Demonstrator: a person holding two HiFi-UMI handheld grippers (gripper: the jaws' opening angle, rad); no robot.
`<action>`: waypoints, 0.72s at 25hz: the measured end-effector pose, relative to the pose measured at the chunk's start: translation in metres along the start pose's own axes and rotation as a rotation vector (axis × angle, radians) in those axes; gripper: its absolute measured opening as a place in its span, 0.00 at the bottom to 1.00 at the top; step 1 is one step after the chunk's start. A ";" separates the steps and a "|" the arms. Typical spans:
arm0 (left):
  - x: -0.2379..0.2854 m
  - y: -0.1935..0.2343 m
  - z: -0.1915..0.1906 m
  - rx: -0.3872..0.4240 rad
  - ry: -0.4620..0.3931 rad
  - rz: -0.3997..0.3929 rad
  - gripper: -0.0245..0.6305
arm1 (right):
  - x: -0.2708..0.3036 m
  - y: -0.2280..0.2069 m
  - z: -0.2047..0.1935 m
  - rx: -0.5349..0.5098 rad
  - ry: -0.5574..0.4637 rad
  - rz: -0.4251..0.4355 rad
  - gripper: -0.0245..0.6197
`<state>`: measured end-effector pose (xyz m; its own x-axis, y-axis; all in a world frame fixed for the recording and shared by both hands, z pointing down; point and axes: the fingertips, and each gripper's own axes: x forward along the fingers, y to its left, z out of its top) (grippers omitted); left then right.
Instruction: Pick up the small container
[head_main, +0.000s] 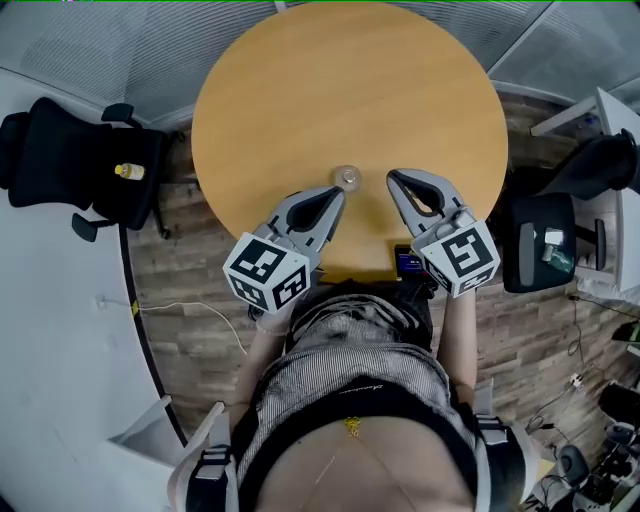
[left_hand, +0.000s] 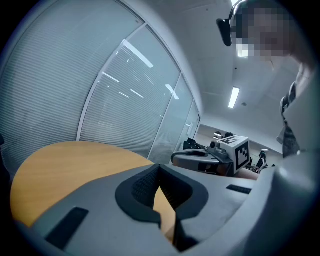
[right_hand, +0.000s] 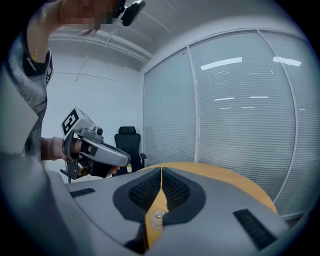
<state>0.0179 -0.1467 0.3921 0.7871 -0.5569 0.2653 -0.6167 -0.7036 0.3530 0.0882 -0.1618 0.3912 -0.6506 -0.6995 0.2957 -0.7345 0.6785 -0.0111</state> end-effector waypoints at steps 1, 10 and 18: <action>-0.001 0.001 -0.001 -0.003 0.001 -0.003 0.04 | 0.000 0.000 -0.001 -0.001 0.003 -0.007 0.07; -0.006 0.004 -0.001 -0.005 0.011 -0.022 0.04 | 0.006 -0.002 0.000 0.042 -0.026 -0.043 0.07; -0.012 0.005 -0.010 -0.016 0.030 -0.014 0.04 | 0.025 0.004 -0.023 0.026 0.026 -0.041 0.07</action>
<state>0.0054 -0.1393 0.3992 0.7960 -0.5331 0.2868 -0.6053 -0.7042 0.3711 0.0736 -0.1719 0.4210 -0.6147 -0.7206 0.3209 -0.7656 0.6429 -0.0230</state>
